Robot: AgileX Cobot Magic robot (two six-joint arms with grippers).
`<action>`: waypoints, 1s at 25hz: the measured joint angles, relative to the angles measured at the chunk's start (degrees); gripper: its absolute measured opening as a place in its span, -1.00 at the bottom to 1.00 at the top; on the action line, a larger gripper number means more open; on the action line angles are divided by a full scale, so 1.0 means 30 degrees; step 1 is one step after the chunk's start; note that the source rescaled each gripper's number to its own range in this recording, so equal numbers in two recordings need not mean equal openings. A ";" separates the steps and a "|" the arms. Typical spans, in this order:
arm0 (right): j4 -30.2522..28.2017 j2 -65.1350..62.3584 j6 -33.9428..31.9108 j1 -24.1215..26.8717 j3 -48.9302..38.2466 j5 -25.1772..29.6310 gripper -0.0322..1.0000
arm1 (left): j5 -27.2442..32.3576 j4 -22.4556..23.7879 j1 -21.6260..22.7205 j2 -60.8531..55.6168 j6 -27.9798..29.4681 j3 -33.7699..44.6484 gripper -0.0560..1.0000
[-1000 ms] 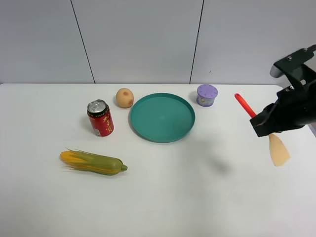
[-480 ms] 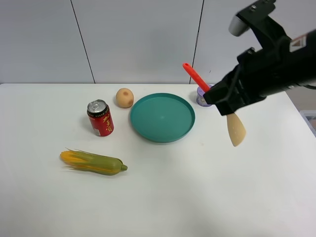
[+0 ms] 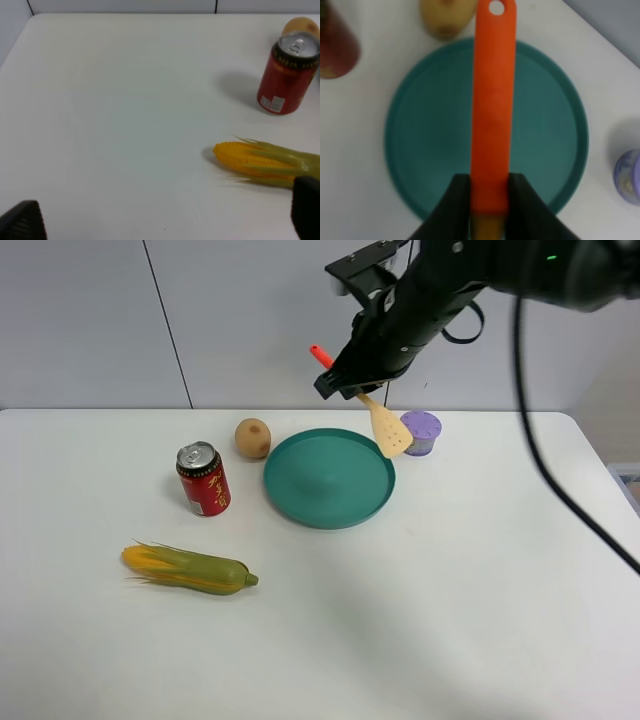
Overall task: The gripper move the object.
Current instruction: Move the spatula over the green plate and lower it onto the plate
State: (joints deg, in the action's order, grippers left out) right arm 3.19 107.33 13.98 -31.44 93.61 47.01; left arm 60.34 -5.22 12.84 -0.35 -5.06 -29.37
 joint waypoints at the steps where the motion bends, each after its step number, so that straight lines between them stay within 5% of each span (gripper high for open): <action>1: 0.0000 0.0000 0.0000 0.0000 0.0000 0.0000 -0.94 | 0.0000 0.0000 0.0000 0.0000 0.0000 0.0000 1.00; 9: -0.0491 0.7818 -0.1058 -0.0358 0.7451 0.1906 -0.94 | 0.0000 0.0000 0.0000 0.0000 0.0000 0.0000 1.00; 25: -0.1316 1.1038 -0.1100 -0.0433 0.8121 0.2729 -0.94 | 0.0000 0.0035 0.0000 0.0000 0.0000 0.0000 1.00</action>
State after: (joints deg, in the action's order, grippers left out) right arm -0.76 140.44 10.68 -32.74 117.98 55.20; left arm 60.34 -5.11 12.84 -0.35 -5.06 -29.37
